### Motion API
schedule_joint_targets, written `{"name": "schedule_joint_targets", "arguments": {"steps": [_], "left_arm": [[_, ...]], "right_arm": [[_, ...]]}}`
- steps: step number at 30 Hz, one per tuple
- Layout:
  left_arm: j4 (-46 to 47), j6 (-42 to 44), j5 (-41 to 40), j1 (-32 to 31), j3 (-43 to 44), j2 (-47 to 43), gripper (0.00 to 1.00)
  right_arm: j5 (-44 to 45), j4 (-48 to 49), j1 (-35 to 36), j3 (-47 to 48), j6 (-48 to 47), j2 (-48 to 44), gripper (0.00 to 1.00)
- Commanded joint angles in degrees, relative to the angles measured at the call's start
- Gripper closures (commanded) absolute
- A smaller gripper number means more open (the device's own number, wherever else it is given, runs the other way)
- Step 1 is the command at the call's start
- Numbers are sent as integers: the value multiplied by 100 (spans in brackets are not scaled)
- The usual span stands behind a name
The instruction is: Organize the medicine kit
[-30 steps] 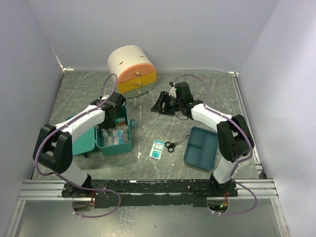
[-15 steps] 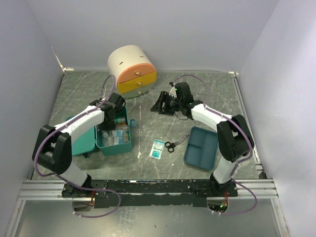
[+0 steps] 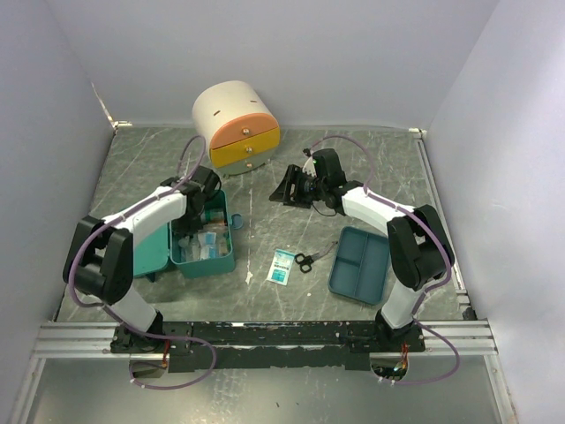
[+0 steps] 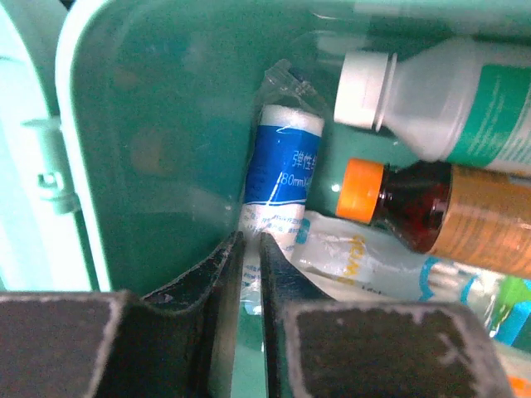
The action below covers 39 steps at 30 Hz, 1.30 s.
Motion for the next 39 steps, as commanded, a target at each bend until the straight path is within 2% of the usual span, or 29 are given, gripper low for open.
{"name": "schedule_joint_targets", "arguments": {"steps": [1, 8, 13, 22, 31, 33, 37, 39], "left_arm": [[294, 345, -454, 162, 141, 220, 76], [631, 504, -489, 162, 137, 339, 79], [690, 478, -492, 162, 68, 154, 93], [1090, 670, -1001, -43, -245, -845, 93], [1319, 547, -1038, -58, -367, -196, 93], [1269, 430, -1016, -58, -385, -110, 90], [1205, 411, -923, -58, -360, -240, 72], [1062, 413, -852, -58, -222, -338, 67]], "right_arm": [[27, 69, -42, -64, -3, -97, 42], [50, 65, -42, -29, -11, -57, 42], [29, 63, -42, 45, -15, 9, 42], [-35, 119, -41, 138, 37, 151, 42], [-59, 93, -42, 241, 12, 222, 42], [-49, 76, -48, 235, 3, 215, 42], [-59, 95, -51, 203, 11, 195, 42], [-72, 101, -60, 200, 11, 203, 42]]}}
